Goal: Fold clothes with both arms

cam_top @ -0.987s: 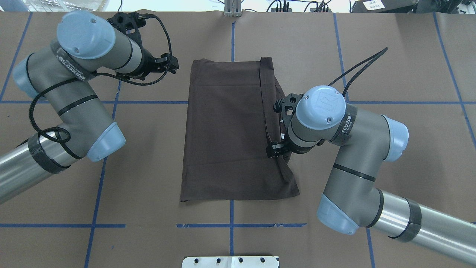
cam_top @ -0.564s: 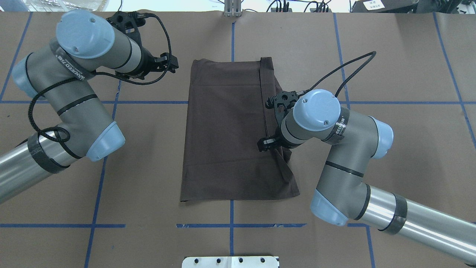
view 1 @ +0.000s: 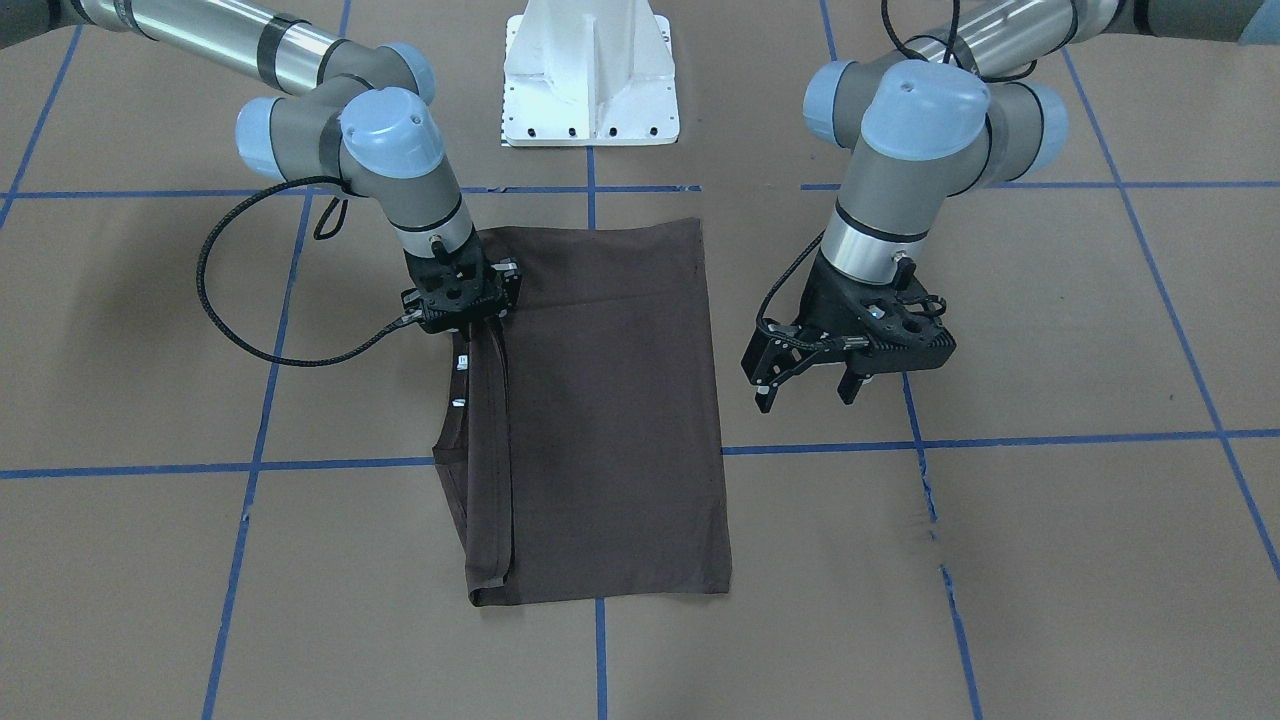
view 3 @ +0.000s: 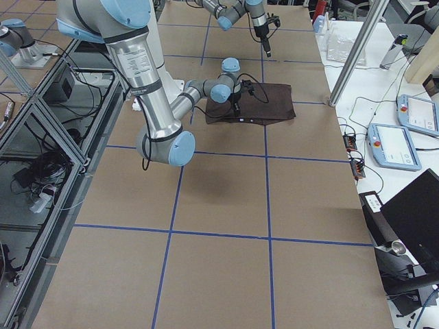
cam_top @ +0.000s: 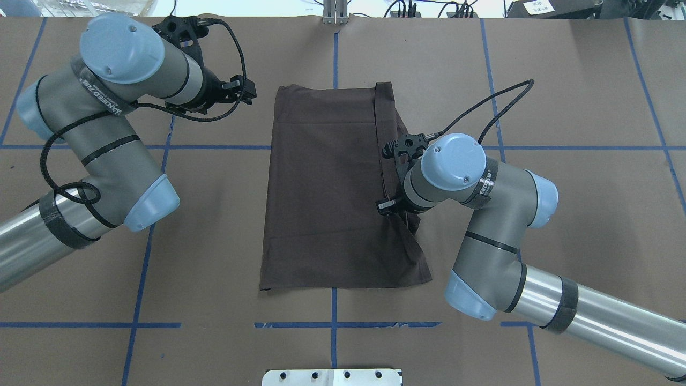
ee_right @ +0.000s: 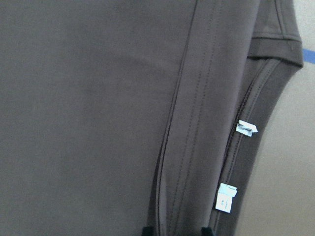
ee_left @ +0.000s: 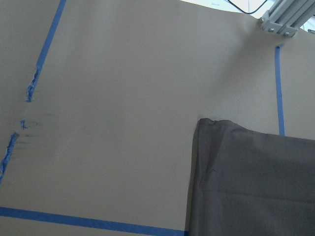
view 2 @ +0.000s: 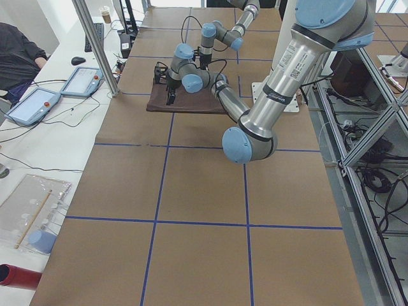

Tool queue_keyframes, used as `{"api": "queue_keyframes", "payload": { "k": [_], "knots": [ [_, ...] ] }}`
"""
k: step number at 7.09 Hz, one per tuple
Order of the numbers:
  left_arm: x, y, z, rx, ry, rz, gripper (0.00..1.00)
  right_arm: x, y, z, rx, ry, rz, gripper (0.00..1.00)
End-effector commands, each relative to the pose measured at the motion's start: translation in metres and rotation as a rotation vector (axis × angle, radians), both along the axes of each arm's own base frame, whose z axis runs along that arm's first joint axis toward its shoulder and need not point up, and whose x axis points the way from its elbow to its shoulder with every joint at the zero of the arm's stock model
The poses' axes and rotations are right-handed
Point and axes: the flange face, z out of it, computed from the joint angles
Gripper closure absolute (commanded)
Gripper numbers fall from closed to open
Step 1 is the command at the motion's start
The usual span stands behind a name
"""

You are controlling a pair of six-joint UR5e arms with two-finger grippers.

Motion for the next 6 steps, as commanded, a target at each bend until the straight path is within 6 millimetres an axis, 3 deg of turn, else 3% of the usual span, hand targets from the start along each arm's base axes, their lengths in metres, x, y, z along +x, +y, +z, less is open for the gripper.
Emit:
{"api": "queue_keyframes", "payload": {
  "k": [1, 3, 4, 5, 6],
  "knots": [
    [0.0, 0.001, 0.004, -0.004, -0.003, 0.002, 0.0, -0.003, -0.001, -0.002, 0.002, -0.001, -0.004, 0.75],
    [0.0, 0.001, 0.002, -0.002, -0.001, 0.002, 0.0, -0.005, 0.001, -0.001, 0.0, 0.001, -0.007, 0.76],
    [0.0, 0.001, 0.002, -0.002, -0.001, 0.002, 0.0, -0.005, 0.001, -0.001, 0.0, 0.001, -0.008, 0.92],
    [0.0, 0.001, 0.002, -0.001, 0.0, 0.002, 0.0, -0.003, 0.0, 0.0, 0.0, 0.002, -0.005, 1.0],
    [-0.001, 0.0, 0.002, -0.001, 0.0, 0.0, 0.0, 0.008, -0.008, 0.004, 0.0, 0.005, 0.014, 1.0]
  ]
}}
